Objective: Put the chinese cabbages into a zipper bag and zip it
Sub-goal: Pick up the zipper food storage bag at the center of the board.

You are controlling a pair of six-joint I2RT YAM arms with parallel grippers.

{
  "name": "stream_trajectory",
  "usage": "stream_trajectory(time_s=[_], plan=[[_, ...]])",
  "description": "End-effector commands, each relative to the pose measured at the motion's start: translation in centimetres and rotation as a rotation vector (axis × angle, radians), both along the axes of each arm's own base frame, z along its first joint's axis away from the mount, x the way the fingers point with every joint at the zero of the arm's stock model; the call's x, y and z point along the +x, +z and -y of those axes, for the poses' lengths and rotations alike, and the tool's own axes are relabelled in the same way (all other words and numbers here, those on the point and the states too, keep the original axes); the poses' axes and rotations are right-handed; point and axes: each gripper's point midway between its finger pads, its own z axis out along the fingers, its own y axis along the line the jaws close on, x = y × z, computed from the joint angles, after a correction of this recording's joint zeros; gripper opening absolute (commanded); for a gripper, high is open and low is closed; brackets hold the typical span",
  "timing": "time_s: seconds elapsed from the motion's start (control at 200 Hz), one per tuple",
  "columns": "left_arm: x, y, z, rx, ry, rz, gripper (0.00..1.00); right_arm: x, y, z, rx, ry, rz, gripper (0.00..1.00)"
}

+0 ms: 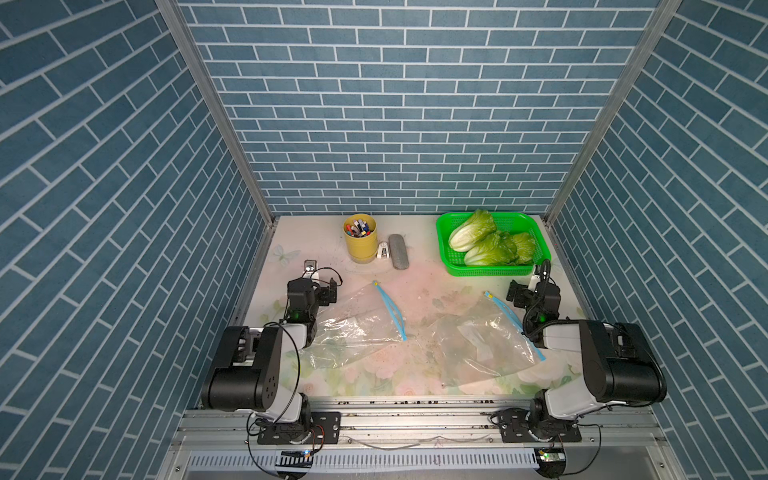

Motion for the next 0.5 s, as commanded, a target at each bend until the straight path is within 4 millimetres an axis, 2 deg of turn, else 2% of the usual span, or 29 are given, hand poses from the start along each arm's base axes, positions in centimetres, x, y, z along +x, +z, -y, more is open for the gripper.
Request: stream_trajectory(time_s=[0.0,0.495], plan=[[-0.05,-0.45,-0.09,0.007,-0.003,-0.021,0.99,0.25,0.36,0.04,-0.008,0.007,0.016,0.99],[-0.07,-0.47,-0.09,0.006,-0.003,-0.021,0.99,0.25,0.42,0.06,-0.007,0.007,0.019,0.99]])
